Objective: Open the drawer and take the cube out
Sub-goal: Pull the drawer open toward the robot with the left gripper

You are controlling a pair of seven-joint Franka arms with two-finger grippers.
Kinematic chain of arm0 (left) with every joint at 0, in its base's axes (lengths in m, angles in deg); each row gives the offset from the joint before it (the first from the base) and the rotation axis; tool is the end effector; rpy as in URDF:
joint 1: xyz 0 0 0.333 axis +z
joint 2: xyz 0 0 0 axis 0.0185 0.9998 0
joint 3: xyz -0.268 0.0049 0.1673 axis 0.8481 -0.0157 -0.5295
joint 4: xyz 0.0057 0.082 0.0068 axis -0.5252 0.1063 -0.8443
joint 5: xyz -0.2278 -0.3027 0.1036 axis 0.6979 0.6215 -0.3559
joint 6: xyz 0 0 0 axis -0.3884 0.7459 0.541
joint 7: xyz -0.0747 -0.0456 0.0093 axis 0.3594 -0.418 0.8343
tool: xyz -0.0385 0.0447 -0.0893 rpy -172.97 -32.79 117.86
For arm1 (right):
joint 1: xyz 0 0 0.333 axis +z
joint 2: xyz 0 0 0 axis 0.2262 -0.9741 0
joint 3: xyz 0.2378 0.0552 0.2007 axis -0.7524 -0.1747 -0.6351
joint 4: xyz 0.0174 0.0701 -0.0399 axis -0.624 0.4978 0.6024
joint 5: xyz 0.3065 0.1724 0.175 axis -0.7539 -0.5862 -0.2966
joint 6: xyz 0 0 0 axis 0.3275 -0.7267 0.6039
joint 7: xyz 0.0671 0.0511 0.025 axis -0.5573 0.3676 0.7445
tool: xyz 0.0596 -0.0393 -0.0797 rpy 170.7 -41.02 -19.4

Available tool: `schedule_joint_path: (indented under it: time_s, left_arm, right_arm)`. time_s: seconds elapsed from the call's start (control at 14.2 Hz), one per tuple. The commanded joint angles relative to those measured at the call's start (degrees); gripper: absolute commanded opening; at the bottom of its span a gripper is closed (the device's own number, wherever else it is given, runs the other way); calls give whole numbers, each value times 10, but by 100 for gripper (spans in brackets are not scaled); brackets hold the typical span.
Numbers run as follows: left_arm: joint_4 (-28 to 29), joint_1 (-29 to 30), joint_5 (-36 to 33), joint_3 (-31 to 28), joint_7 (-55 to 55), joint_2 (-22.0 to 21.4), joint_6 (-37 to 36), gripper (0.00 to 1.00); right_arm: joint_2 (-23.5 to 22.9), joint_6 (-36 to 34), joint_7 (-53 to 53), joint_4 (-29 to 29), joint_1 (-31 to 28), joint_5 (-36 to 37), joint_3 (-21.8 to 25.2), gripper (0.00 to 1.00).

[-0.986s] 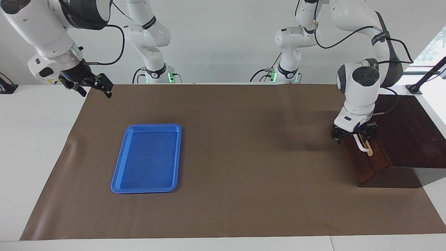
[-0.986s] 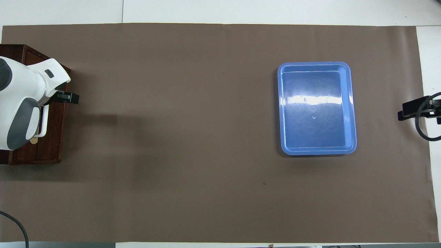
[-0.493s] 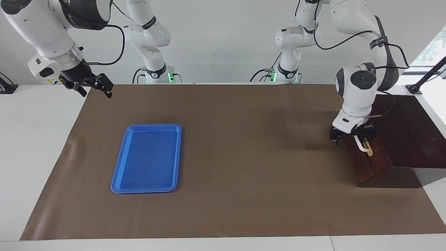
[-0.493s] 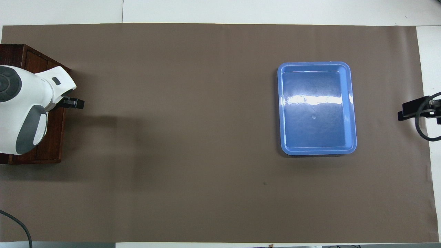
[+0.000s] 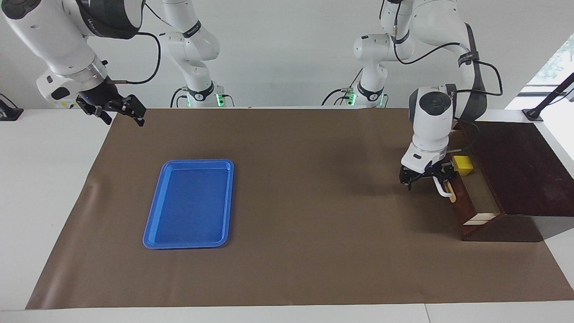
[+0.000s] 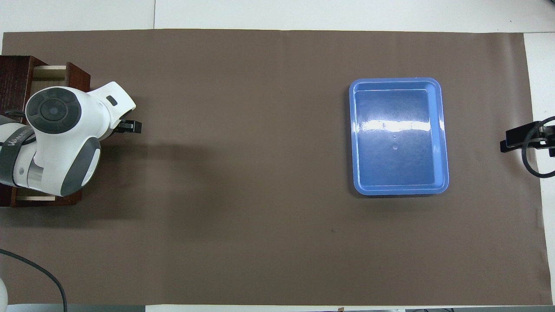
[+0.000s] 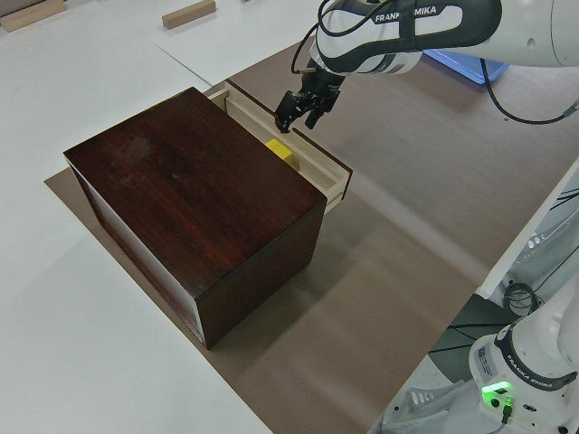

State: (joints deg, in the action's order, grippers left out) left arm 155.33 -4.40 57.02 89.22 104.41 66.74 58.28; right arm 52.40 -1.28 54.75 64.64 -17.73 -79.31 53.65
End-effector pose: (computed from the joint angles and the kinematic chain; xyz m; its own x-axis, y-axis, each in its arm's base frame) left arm 0.5850 -0.0946 0.3882 0.9725 -0.1842 0.1426 -0.1381 -0.9489 -0.2836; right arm 0.5335 -0.0645 0.5934 0.9883 -0.1127 -0.1031 -0.1152 -0.9931 -0.0194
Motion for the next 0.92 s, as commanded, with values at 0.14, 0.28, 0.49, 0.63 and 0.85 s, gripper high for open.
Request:
schedule_joint_path:
  time_s: [0.14,0.28,0.49,0.63,0.85]
  left_arm:
    - [-9,-46,20,-1,31,8,-19,100]
    - [-10,-55,22,-1,31,8,-21,100]
    - [-17,-61,34,-1,31,9,-26,100]
    - [-18,-62,34,-1,31,9,-36,100]
    - [-90,-61,36,-1,30,24,-118,100]
  right_arm:
    - [18,4,20,21,-9,8,-7,100]
    - [18,4,20,21,-9,8,-7,100]
    - [19,4,20,22,-9,8,-7,100]
    - [19,4,20,22,-9,8,-7,100]
    - [19,4,20,21,-9,8,-7,100]
